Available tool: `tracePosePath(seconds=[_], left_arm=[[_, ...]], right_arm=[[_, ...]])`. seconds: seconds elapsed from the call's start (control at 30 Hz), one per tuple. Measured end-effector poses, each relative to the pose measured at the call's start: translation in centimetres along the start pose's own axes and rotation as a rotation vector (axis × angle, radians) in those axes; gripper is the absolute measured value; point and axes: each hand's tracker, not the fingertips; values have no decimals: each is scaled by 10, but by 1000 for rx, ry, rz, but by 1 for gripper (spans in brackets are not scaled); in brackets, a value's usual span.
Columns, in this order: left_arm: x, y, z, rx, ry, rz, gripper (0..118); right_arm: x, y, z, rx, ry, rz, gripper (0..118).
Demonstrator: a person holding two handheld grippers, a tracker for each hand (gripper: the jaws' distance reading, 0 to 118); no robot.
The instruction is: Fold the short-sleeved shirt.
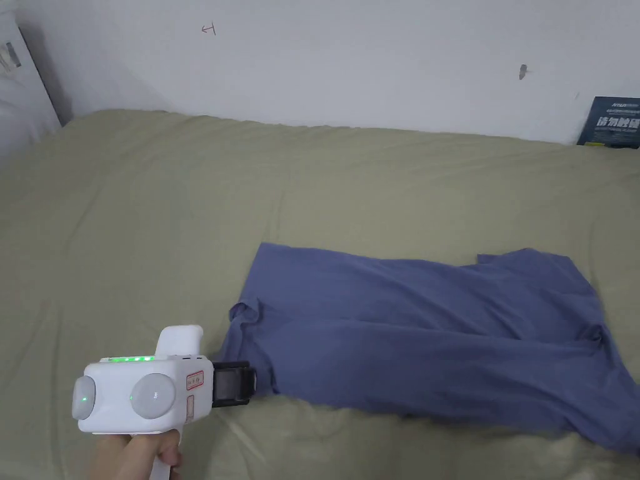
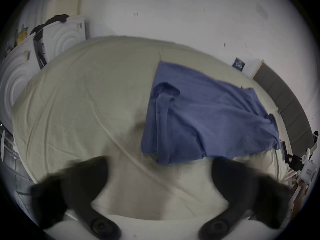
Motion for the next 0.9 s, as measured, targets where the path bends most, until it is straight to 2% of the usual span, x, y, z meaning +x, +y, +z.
tracePosePath(seconds=[0.1, 0.17, 0.2, 0.23, 0.27, 0.3, 0.33, 0.47, 0.5, 0.53, 0.57, 0.6, 0.63, 0.67, 0.7, 0.83, 0.87, 0.9], left_arm=[[1, 11, -20, -30, 56, -21, 116], [4, 12, -30, -43, 76, -39, 108], [5, 13, -33, -51, 73, -49, 95], [7, 14, -34, -58, 78, -56, 64], [10, 14, -33, -55, 90, -69, 39], [12, 12, -24, -26, 70, -87, 18], [14, 13, -22, -15, 2, -91, 4], [18, 16, -24, -39, 49, -114, 4], [16, 18, -24, -37, 44, -101, 4], [16, 19, -24, -40, 38, -87, 4], [13, 20, -26, -44, 34, -83, 4], [13, 19, -27, -46, 33, -85, 4], [14, 19, -27, -48, 32, -89, 4], [14, 19, -27, -45, 34, -96, 4], [15, 20, -25, -43, 37, -100, 4], [17, 21, -20, -40, 35, -96, 4], [18, 22, -20, -41, 35, -98, 4], [18, 22, -21, -43, 35, -98, 4]], right_arm=[[5, 5, -10, -11, -5, 16, 1], [8, 8, -15, -18, -2, 16, 0], [12, 8, -22, -21, -4, 15, 0], [15, 10, -26, -27, -4, 15, 0], [17, 11, -28, -29, -5, 14, 1], [19, 13, -32, -34, -10, 16, 1], [15, 16, -29, -36, -17, 22, 0], [27, 25, -40, -42, -31, 12, 1], [31, 28, -42, -34, -34, -5, 5], [34, 31, -43, -28, -24, -22, 39], [38, 36, -45, -30, -24, -37, 83], [39, 41, -52, -75, 5, -63, 117], [43, 45, -59, -117, 51, -82, 118], [47, 48, -63, -60, 60, -90, 118], [50, 49, -68, -114, 78, -101, 118], [49, 60, -107, -108, 5, -29, 115], [43, 66, -103, -121, 8, -2, 107], [42, 68, -109, -134, 4, 25, 88]])
